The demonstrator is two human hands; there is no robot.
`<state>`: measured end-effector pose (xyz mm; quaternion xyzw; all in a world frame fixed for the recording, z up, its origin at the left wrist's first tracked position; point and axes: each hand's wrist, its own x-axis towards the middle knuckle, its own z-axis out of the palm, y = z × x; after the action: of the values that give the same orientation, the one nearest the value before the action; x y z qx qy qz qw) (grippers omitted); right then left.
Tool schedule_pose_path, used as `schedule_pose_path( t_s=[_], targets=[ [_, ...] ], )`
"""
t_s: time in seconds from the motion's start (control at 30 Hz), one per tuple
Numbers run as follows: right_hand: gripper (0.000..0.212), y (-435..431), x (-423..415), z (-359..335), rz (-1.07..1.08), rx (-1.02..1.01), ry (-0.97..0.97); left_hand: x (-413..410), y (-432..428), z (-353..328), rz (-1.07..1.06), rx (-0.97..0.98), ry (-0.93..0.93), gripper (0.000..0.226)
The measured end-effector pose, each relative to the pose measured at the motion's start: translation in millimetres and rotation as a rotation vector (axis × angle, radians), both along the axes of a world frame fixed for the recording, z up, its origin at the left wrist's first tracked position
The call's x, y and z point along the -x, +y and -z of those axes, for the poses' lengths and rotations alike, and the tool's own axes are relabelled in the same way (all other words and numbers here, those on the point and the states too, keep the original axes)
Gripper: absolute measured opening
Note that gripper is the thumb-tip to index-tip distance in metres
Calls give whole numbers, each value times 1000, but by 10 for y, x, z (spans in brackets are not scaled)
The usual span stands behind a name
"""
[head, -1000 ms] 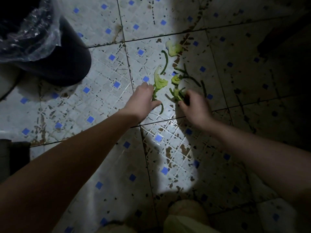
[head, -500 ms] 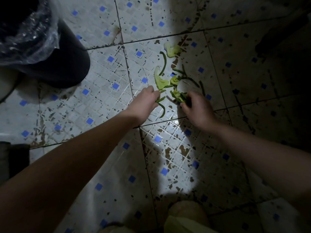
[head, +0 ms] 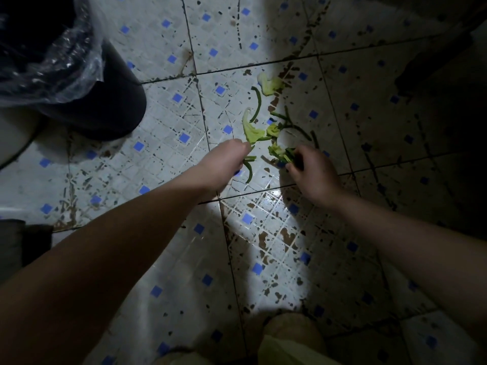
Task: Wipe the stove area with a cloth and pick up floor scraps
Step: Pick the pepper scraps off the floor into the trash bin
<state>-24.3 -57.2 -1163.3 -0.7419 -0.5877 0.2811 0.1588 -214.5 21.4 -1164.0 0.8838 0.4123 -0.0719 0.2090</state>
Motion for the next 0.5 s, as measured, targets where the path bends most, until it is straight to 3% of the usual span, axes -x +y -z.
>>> schedule_pose_path(
  t_s=[0.23, 0.5],
  targets=[
    [7, 26, 33, -93, 23, -45, 21, 156, 84, -221, -64, -34, 5, 6],
    [11, 252, 185, -413, -51, -125, -89, 452, 101, -683, -89, -212, 10, 22]
  ],
)
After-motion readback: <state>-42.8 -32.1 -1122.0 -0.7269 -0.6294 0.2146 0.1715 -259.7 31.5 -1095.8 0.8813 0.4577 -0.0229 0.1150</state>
